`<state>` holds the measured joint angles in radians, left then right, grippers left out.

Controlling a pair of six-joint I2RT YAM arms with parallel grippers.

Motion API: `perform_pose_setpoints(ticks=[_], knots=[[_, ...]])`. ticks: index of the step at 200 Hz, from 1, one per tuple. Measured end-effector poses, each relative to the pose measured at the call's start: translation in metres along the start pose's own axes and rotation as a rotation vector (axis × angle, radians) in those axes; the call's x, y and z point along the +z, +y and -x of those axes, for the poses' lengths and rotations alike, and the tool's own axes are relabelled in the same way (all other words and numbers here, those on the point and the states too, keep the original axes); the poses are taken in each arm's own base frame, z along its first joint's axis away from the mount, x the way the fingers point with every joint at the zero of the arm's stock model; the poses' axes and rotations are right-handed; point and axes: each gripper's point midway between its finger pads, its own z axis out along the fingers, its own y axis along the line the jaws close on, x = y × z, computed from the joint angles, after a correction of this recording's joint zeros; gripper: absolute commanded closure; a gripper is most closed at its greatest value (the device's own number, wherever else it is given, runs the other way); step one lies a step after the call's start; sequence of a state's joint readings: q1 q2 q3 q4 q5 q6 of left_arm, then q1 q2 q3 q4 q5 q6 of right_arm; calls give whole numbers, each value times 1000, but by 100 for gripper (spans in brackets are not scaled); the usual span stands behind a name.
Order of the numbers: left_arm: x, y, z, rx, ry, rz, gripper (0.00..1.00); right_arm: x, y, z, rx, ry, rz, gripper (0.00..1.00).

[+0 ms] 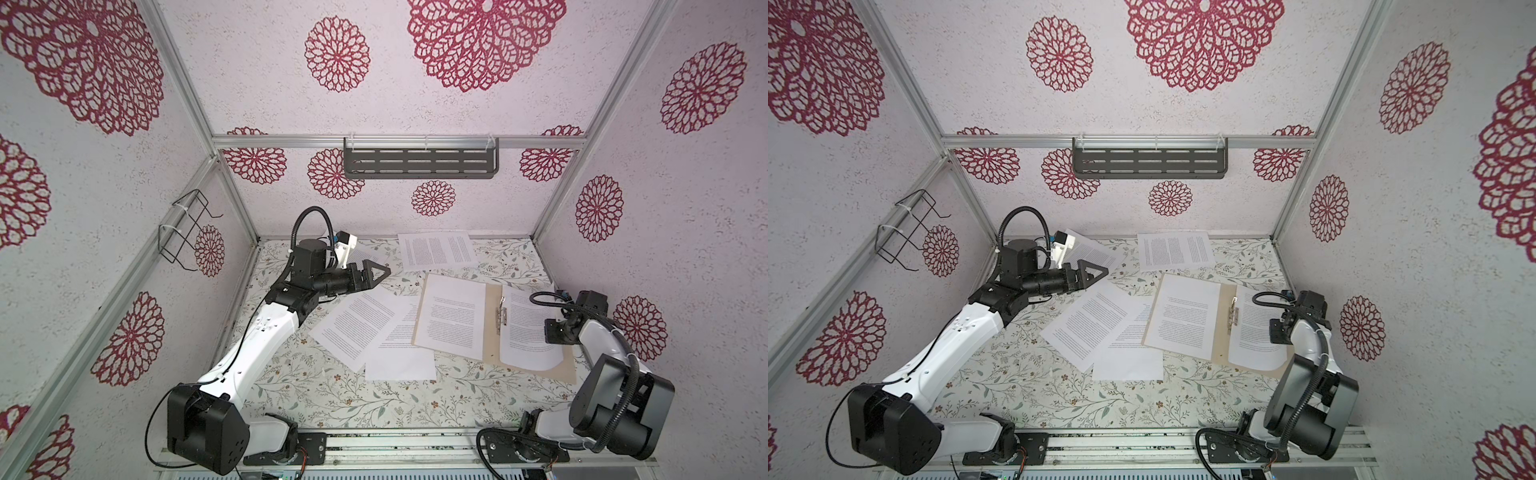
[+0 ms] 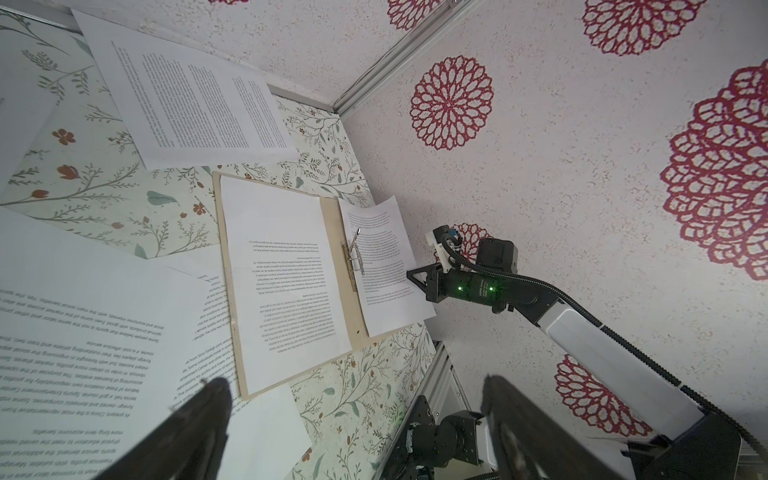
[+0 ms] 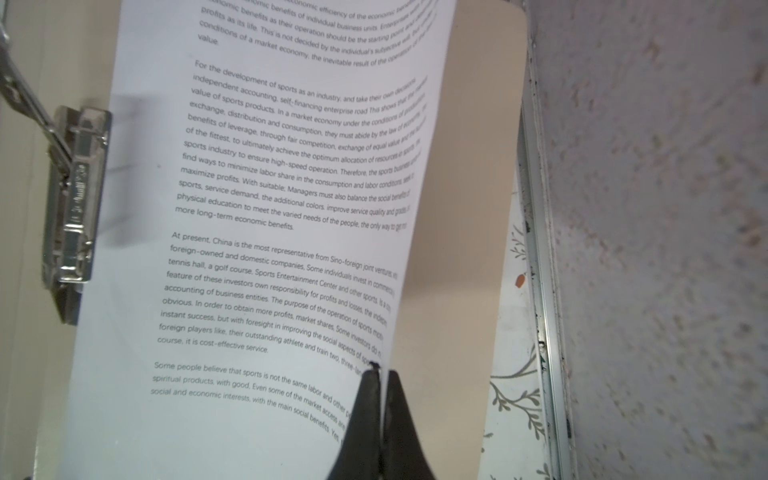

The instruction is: Put the files into the folder

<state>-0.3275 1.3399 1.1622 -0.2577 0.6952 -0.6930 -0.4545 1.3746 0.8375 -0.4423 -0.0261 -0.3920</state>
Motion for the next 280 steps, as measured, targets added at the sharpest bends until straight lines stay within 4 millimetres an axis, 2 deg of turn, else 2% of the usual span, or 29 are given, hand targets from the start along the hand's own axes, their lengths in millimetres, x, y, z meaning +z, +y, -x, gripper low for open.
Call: perform_pose_setpoints(ticks=[42, 100, 280], knots=[[-1, 0, 5, -7, -15, -12, 3, 0, 0, 1, -2, -5, -2, 100], [0, 10, 3, -49, -15, -12, 3, 0, -2, 5, -8, -22, -6, 100], [0, 11, 9, -85, -30, -42, 3, 1, -8, 1, -4, -2, -39, 100]])
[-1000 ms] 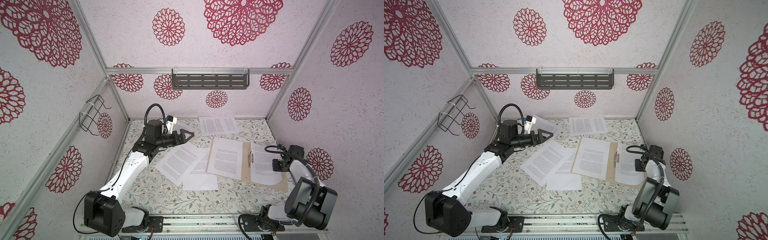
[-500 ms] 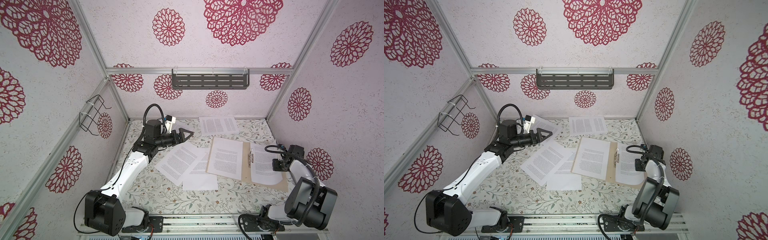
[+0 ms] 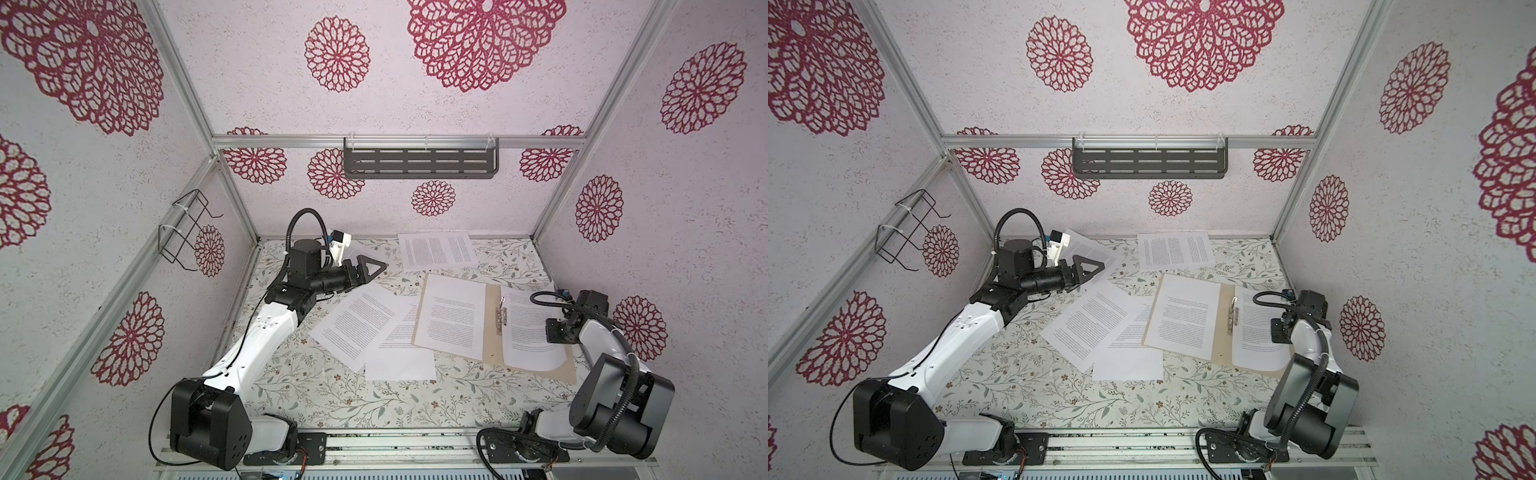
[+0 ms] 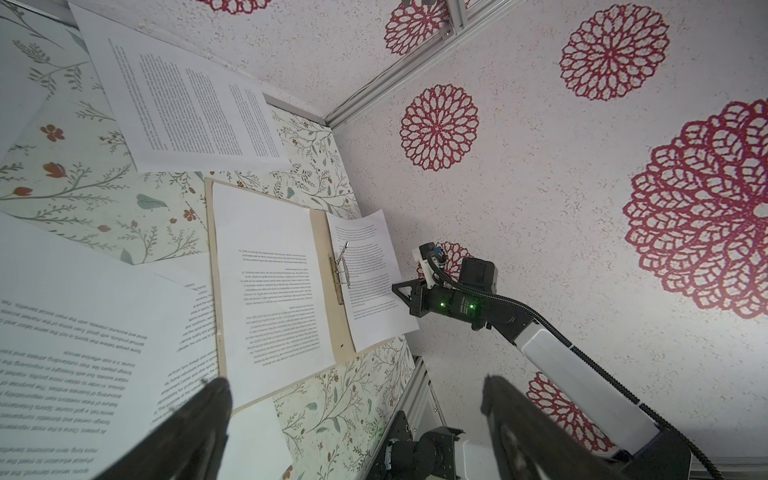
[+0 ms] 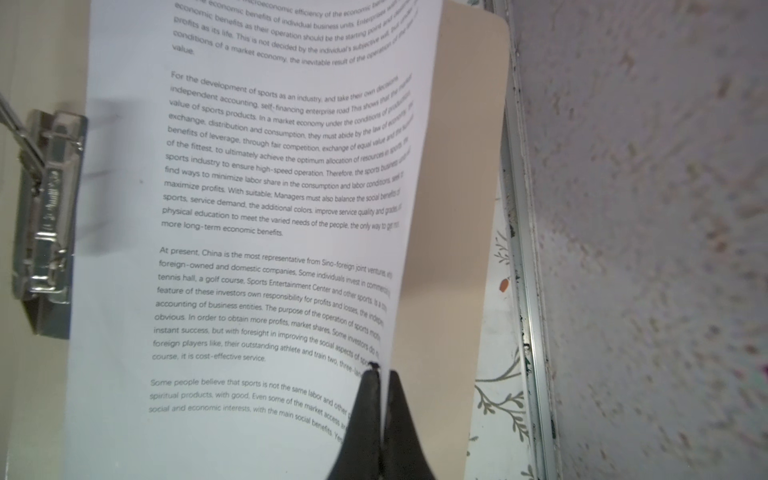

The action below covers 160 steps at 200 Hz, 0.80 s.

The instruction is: Put the files into the folder

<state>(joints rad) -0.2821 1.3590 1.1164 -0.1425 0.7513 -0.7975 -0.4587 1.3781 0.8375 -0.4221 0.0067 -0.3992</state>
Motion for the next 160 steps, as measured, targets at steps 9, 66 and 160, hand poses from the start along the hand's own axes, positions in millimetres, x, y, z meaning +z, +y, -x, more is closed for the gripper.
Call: perform_pose_setpoints(ticks=[9, 66, 160], knots=[[0, 0, 0, -1, 0, 0, 3, 0, -1, -1, 1, 2, -3, 100], [0, 0, 2, -9, -6, -4, 3, 0, -1, -1, 3, 4, -4, 100], [-1, 3, 5, -23, -20, -9, 3, 3, 4, -10, 4, 16, 13, 100]])
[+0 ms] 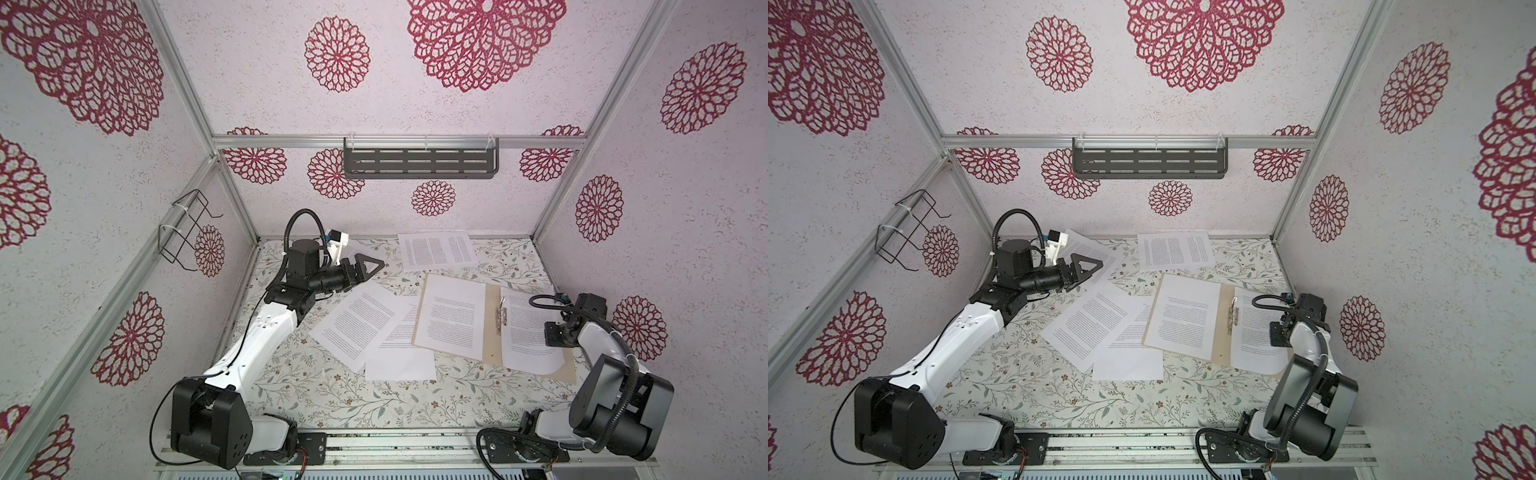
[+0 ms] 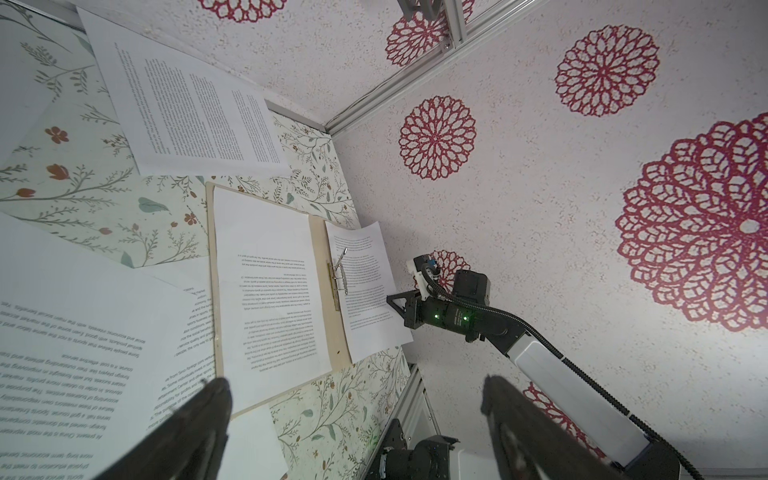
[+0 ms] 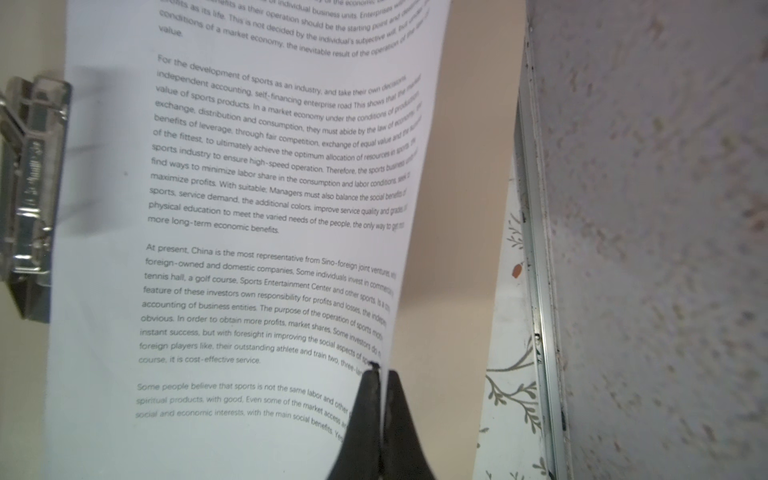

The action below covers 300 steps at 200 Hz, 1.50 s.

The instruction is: Put the files into the folder

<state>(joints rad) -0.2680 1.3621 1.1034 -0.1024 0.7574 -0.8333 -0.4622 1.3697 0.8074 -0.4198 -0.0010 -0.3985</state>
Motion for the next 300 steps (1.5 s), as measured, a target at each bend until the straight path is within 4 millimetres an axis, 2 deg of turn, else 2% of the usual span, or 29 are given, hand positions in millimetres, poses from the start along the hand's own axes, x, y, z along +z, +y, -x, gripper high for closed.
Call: perform_pose_setpoints(ticks=[18, 56, 113, 137, 158, 208, 216, 231, 240, 300], knots=[[0, 1, -1, -7, 1, -1, 3, 0, 0, 0, 0, -2, -1, 100], [0, 0, -1, -7, 2, -7, 3, 0, 0, 0, 0, -2, -2, 87], [-1, 0, 1, -10, 0, -10, 3, -1, -1, 1, 2, -6, -3, 85], [-1, 0, 1, -12, -1, -11, 3, -1, -1, 2, 7, -9, -5, 82], [-1, 1, 1, -16, -1, -10, 3, -1, -2, 3, 11, -13, -8, 75], [0, 2, 1, -24, 1, -10, 3, 0, -3, 4, 18, -14, -12, 72], [0, 2, 1, -23, 0, -10, 3, 1, -2, 3, 19, -12, -11, 67], [0, 2, 1, -23, 0, -10, 3, 3, -3, 2, 26, -6, -12, 65], [0, 2, 1, -22, 0, -11, 3, 4, -3, 2, 27, -4, -12, 60], [-1, 2, 2, -23, -4, -12, 3, 10, -6, 1, 34, 8, -26, 57]])
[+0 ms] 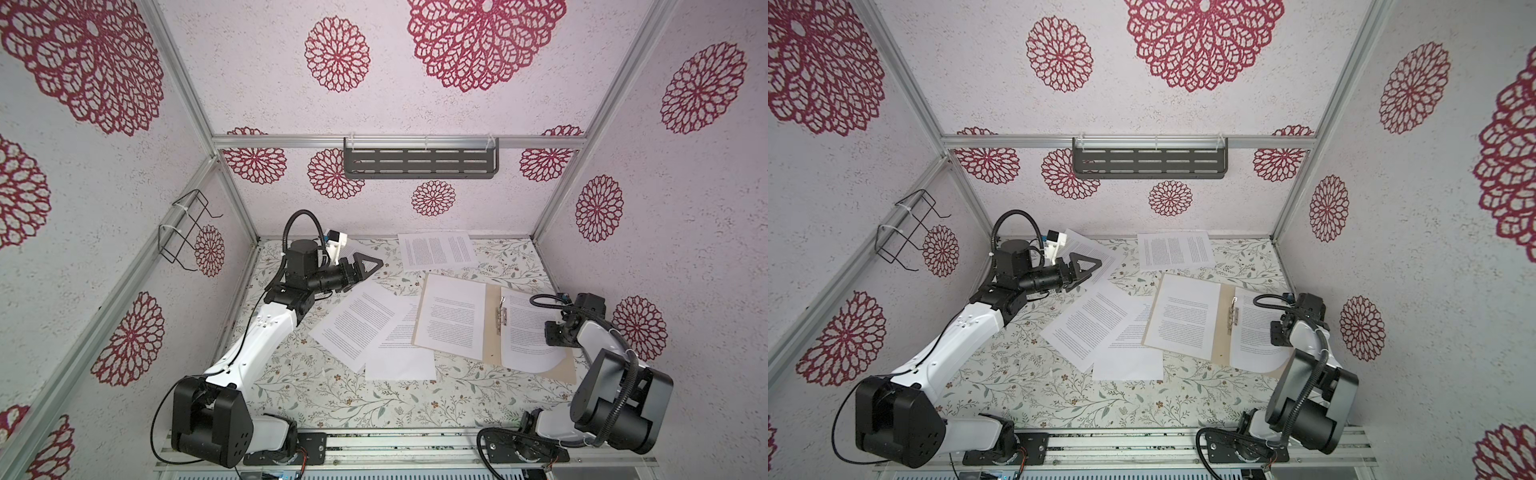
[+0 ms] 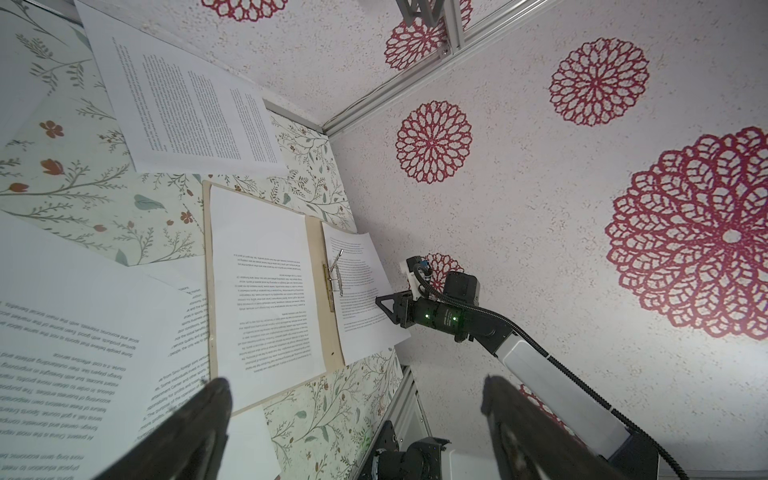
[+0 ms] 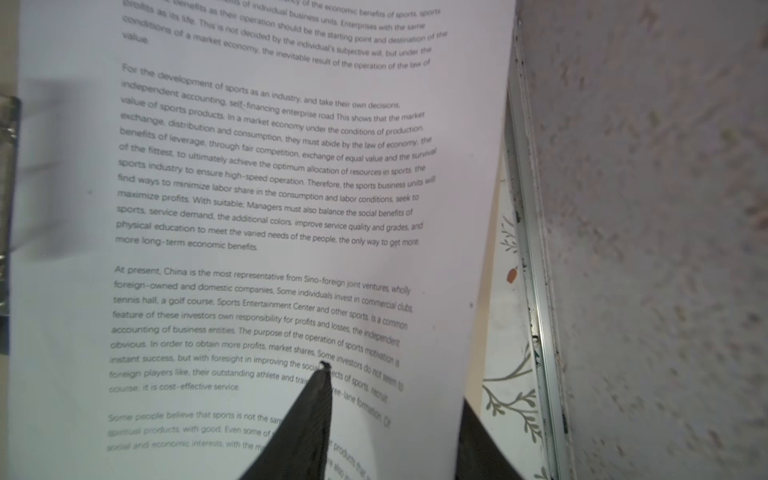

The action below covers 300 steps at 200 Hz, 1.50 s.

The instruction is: Put the files into the folder

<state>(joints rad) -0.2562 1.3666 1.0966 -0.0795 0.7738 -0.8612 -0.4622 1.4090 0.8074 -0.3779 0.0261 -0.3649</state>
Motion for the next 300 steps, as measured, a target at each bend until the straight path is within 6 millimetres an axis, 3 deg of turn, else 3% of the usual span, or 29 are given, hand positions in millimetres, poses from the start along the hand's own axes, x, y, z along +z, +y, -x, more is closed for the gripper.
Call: perform_pose_setpoints(ticks=[28, 39, 43, 46, 50, 139, 163, 185, 217, 231, 243, 268, 300], knots=[[0, 0, 0, 0, 0, 0, 3, 4, 0, -1, 0, 8, 2, 57], [0, 0, 0, 0, -1, 0, 3, 6, 1, -2, 4, 16, 6, 46], [0, 0, 0, 0, -1, 0, 3, 7, 1, -3, 2, 18, 6, 38], [0, 0, 0, 0, 0, 0, 3, 7, 1, -3, 7, 20, 6, 8], [0, 0, 0, 0, 0, 0, 3, 8, 1, -3, 4, 22, 5, 2], [-1, 1, 1, -1, -4, 2, 3, 8, -7, -2, 29, 21, -39, 1], [-2, 3, 3, -2, -9, 10, 3, 0, -16, 9, 68, -11, -74, 1], [-3, 11, 4, -15, -18, 40, 3, -29, -37, 36, 236, -112, -158, 1], [-7, 31, 7, -34, -28, 129, 3, -105, -57, 107, 522, -390, -106, 1], [-9, 44, 8, -36, -35, 202, 3, -129, -47, 126, 614, -505, 13, 1], [-14, 59, 7, -43, -39, 275, 3, -136, -32, 132, 677, -540, 131, 1], [-37, 103, 1, -113, -42, 418, 3, -124, 2, 129, 749, -486, 283, 1], [-76, 178, -20, -278, 7, 631, 3, -117, 70, 116, 704, -370, 400, 1]])
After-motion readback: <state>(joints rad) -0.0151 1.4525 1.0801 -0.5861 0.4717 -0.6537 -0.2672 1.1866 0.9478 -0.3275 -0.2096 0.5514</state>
